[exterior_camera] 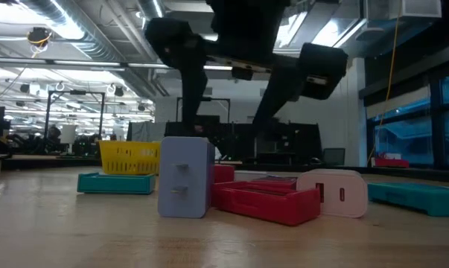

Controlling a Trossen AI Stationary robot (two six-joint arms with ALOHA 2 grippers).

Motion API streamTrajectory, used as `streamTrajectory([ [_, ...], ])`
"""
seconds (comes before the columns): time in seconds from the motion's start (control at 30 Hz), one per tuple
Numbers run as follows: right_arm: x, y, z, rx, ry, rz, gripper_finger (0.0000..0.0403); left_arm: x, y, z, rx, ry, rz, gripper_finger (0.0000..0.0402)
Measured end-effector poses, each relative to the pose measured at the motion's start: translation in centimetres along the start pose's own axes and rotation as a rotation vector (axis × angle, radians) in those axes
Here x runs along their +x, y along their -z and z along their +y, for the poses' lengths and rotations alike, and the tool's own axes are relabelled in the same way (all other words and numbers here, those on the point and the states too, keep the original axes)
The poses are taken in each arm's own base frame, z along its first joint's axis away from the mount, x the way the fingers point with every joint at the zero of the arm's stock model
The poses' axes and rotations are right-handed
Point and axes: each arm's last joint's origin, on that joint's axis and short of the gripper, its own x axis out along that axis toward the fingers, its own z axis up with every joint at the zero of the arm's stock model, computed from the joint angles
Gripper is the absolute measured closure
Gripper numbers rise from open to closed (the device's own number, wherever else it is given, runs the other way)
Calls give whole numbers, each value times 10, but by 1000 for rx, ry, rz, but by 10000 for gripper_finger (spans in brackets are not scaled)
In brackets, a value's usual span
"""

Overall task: Pick & Place Office items
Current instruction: Put the red charger adapter into the yellow bin

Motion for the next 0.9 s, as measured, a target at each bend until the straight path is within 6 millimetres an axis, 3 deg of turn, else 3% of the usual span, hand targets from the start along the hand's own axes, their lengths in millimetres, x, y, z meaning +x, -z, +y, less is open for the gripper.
streamTrajectory([
  [0.57,38,31,-9,50,-50,10,108,1,0,0,-2,8,-7,141],
  [0.77,39,31,-10,75,-49,-5,110,1,0,0,-4,8,-7,141],
  [0.9,39,32,-10,108,-46,3,139,1,0,0,-6,11,-10,141],
])
